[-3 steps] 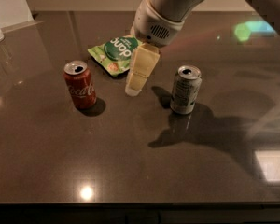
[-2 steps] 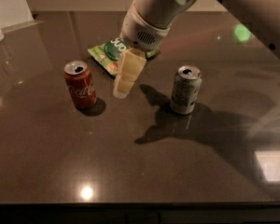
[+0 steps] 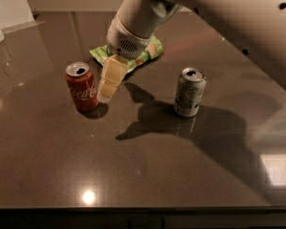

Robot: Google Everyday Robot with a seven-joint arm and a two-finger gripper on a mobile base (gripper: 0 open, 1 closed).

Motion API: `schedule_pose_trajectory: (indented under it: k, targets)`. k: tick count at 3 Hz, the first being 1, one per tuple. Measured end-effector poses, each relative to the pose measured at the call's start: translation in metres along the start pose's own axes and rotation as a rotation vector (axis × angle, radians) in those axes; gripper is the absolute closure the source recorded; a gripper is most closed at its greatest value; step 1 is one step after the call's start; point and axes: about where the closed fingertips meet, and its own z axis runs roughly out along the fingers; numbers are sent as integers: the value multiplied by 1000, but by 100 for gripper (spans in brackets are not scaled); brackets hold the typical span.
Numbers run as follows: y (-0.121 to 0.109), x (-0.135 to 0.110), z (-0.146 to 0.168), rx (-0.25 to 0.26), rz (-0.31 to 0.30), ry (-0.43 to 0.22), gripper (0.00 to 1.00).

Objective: Pick coke can

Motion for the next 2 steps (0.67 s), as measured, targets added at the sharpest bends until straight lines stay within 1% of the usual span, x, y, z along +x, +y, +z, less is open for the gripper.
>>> schedule_pose_trajectory:
  k: [1, 2]
  targets:
    - [1, -13, 17, -17, 4, -35, 0]
    - [3, -23, 30, -27, 3, -56, 0]
